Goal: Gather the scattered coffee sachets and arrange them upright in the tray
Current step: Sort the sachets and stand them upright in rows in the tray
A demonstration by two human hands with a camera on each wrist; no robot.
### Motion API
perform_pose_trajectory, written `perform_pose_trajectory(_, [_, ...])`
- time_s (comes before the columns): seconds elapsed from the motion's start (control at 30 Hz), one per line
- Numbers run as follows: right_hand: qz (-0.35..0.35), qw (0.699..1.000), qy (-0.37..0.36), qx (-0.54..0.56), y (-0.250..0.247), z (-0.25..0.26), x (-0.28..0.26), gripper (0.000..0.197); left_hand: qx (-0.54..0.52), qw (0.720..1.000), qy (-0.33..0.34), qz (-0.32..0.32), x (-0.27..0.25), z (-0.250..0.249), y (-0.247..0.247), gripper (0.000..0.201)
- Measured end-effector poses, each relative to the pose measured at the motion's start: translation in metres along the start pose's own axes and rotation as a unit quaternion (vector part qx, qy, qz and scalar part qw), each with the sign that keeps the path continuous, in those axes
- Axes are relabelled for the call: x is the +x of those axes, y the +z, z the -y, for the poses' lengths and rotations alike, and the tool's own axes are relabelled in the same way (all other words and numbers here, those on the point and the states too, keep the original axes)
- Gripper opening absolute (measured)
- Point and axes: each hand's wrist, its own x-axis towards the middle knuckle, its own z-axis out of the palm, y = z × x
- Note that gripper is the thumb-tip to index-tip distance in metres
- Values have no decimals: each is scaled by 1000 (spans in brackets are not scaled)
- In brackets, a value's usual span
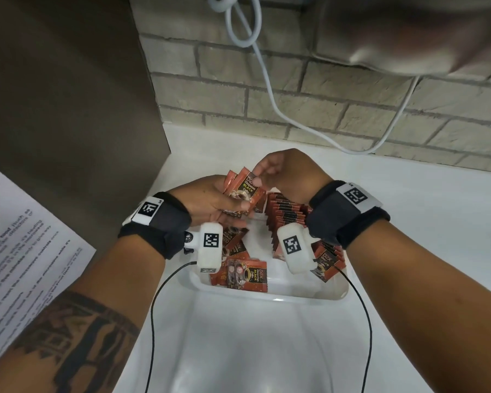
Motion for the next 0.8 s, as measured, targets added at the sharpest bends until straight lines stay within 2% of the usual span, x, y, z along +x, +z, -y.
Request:
perform_pose_trajectory(0.13, [-14,1000,-14,23,-5,7,3,11,44,998,36,-40,-6,0,3,29])
perform_pose_trajectory(0.27, [-18,998,-21,54,-8,13,2,8,27,995,52,-80,-6,1,7,21])
perform_pose_trajectory(0.33, [-31,998,-19,45,-8,15,3,7,23,995,25,-93,-7,1,5,18])
perform_pose_trajectory(0.4, [-50,999,-9,7,-7,14,7,7,65,992,-41,-97,-7,1,0,16])
perform_pose_trajectory(0.47, [-48,996,5,-72,-7,11,11,10,180,969,-120,-119,-4,1,-6,7])
perform_pose_trajectory(0.57, [1,979,45,-200,2,4,21,13,337,915,-180,-133,4,-2,-6,14])
perform_pose_trajectory(0.7, [1,952,97,-291,22,-8,39,17,402,891,-193,-84,20,-3,9,28])
perform_pose_trajectory(0.77, [1,937,113,-332,30,-10,46,7,409,889,-194,-70,30,-2,15,26])
perform_pose_trajectory(0.8, [4,929,120,-351,33,-11,48,10,421,883,-194,-65,33,-2,17,20])
